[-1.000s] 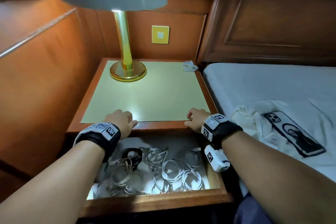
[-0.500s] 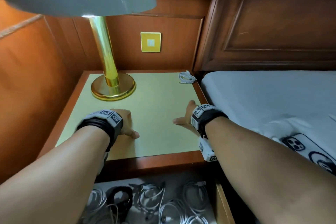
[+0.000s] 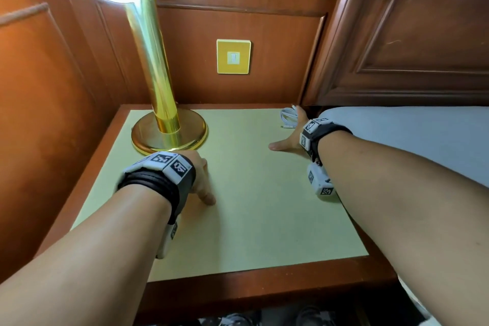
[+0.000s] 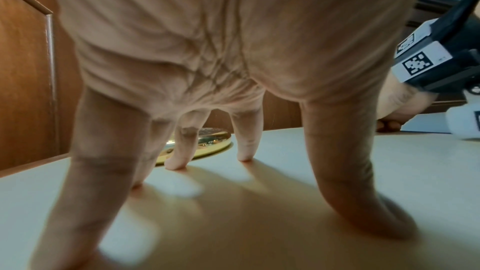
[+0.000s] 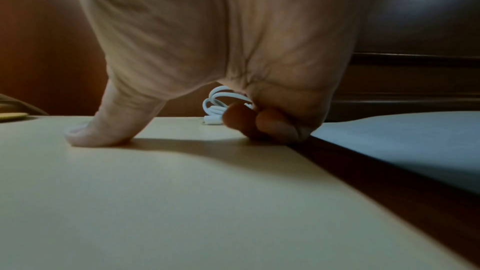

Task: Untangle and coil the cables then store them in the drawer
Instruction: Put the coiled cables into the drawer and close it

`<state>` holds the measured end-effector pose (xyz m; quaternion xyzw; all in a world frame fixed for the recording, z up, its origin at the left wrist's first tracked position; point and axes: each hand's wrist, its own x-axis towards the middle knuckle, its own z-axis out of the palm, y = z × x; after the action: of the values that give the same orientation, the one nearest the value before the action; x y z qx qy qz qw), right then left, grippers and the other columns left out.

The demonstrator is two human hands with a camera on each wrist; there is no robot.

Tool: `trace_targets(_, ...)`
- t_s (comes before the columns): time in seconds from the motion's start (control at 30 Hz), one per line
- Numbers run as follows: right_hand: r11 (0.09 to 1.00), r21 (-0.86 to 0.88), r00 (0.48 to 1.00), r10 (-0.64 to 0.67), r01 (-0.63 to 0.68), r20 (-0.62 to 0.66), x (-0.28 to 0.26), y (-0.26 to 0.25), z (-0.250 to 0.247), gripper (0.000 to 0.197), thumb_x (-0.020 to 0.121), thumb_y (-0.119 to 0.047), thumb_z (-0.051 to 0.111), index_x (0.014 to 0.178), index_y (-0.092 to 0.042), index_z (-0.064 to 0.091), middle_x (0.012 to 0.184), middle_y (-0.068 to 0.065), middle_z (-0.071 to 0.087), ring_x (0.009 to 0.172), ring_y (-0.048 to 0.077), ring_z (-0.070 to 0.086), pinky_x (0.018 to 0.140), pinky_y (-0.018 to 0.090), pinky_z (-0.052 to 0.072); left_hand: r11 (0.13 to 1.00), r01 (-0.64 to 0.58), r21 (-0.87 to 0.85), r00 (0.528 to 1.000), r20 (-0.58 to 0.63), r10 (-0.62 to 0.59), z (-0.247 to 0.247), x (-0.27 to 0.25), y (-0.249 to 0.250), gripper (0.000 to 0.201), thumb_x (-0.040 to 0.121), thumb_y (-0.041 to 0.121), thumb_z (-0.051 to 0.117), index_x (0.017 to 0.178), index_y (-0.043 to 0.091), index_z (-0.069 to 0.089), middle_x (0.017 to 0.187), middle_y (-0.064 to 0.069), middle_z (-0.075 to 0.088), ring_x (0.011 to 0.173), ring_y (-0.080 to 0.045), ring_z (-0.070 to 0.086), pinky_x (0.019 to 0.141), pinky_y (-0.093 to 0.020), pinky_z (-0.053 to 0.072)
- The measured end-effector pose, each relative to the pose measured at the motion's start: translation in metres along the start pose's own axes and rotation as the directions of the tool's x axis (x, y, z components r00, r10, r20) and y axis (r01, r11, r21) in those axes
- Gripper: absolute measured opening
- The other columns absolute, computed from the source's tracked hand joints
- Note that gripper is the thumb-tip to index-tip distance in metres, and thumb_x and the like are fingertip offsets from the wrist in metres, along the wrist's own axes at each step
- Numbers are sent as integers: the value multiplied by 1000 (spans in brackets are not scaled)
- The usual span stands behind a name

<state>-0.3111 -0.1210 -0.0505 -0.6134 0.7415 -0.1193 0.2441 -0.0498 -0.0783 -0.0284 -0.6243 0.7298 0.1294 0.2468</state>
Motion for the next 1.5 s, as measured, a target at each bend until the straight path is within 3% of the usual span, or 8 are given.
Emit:
trace_targets(0.13, 974, -220, 998, 57, -53, 12, 11, 1, -1, 99, 88, -59, 63, 158, -16, 8, 166, -3, 4, 153, 20, 5, 122, 35, 13, 1000, 12, 8, 1000, -4, -12, 0, 2, 1, 97, 76, 61, 77, 154, 23, 34, 147, -5, 48, 132, -31, 49, 108, -45, 45)
trace_targets(0.3, 984, -141, 994, 110, -110, -12, -2, 5, 2, 80, 91, -39, 69, 152, -10, 26, 152, -2, 39, 142, 18, 38, 91, 13, 30, 1000, 10, 26, 1000, -13, -10, 3, -3, 0, 92, 80, 61, 73, 153, 22, 34, 144, -5, 50, 130, -29, 51, 105, -41, 46)
trace_targets(0.4, 978, -142, 985, 163, -154, 51, -15, 7, 9, 82, 97, -43, 60, 156, -11, 13, 157, 2, 36, 147, 23, 29, 114, 29, 25, 999, 1, 51, 999, -45, 1, 8, -11, 2, 85, 87, 62, 64, 154, 20, 33, 146, -6, 49, 133, -28, 46, 106, -38, 45)
trace_targets(0.53, 980, -171, 984, 125, -103, 126, -39, 12, 21, 97, 93, -45, 62, 155, -39, -12, 158, 9, 33, 142, 32, 38, 111, 43, 37, 1000, -8, 5, 996, -92, 9, 20, -29, 3, 70, 94, 59, 55, 152, 23, 36, 147, -8, 48, 135, -27, 44, 106, -37, 45)
trace_targets(0.67, 971, -220, 986, 124, -97, 108, -76, 17, 36, 62, 90, -48, 62, 139, -17, 42, 118, 6, 58, 104, 29, 62, 77, 31, 48, 993, -1, -119, 991, -130, -14, 39, -57, 5, 67, 95, 60, 53, 150, 26, 37, 145, -11, 42, 129, -27, 49, 104, -37, 45)
trace_targets(0.77, 977, -204, 986, 91, -61, 142, -115, 18, 46, 49, 91, -49, 60, 121, -12, 50, 98, 1, 52, 91, 25, 60, 62, 27, 39, 985, -5, -174, 992, -128, -17, 54, -80, 6, 68, 93, 61, 56, 149, 27, 40, 144, -10, 40, 127, -27, 52, 105, -37, 45)
trace_targets(1.0, 967, -254, 967, 39, 27, 250, -213, -1, 58, 61, 94, -46, 60, 139, -9, 43, 131, 11, 58, 112, 28, 59, 83, 30, 45, 985, -100, -140, 991, -105, 86, 91, -148, 6, 41, 92, 52, 60, 121, 23, 60, 129, -9, 52, 106, -25, 57, 90, -33, 48)
trace_targets(1.5, 869, -365, 828, -85, 334, 555, -372, -39, 137, 58, 89, -54, 65, 127, -11, 53, 127, 11, 63, 116, 31, 59, 86, 30, 43, 885, -205, -417, 978, -130, 165, 169, -284, -28, 70, 87, 48, 72, 147, 24, 47, 149, 3, 52, 135, -17, 49, 109, -26, 38)
